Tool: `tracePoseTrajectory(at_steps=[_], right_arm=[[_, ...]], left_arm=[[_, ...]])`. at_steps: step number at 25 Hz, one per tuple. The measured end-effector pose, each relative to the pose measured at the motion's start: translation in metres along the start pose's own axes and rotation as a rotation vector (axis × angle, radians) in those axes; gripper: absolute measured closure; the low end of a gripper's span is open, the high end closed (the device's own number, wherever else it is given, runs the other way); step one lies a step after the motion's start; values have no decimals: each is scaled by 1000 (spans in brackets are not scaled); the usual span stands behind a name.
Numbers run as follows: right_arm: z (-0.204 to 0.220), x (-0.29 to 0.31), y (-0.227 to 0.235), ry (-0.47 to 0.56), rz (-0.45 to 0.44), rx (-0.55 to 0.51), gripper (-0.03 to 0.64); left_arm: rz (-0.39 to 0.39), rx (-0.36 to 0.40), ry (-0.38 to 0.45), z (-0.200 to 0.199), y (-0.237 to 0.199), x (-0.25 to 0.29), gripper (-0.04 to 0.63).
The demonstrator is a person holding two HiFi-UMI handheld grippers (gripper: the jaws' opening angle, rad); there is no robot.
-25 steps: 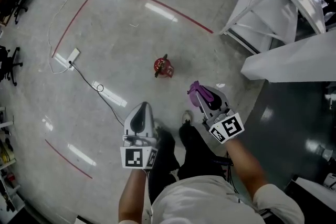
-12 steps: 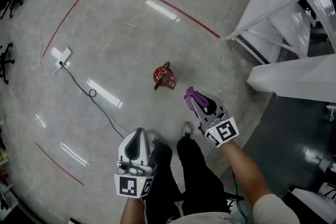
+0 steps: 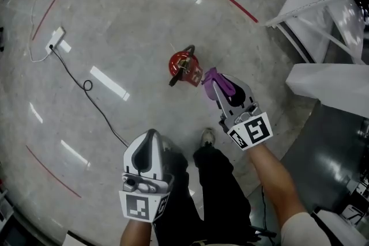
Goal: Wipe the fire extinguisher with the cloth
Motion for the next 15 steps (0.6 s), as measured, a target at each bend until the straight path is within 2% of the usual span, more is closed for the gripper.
tracePoseTrajectory(at_steps=[4, 8, 15], right_arm=[[19, 6, 9, 19, 29, 4, 549], [35, 15, 23, 28, 56, 7, 549], [61, 39, 34, 27, 47, -30, 549]], left_arm=[[-6, -5, -18, 47, -12, 10, 591], [20, 13, -4, 83, -21, 30, 591], [29, 19, 15, 130, -39, 53, 591]])
Point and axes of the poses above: the fingertips, and each gripper's own axes: x forward along the fingers, y to its right, z out of its underside, the point moved 5 cm from there along -x, backward along the fingers, and after that the axes turned 5 degrees about x, right-handed, at the moved point
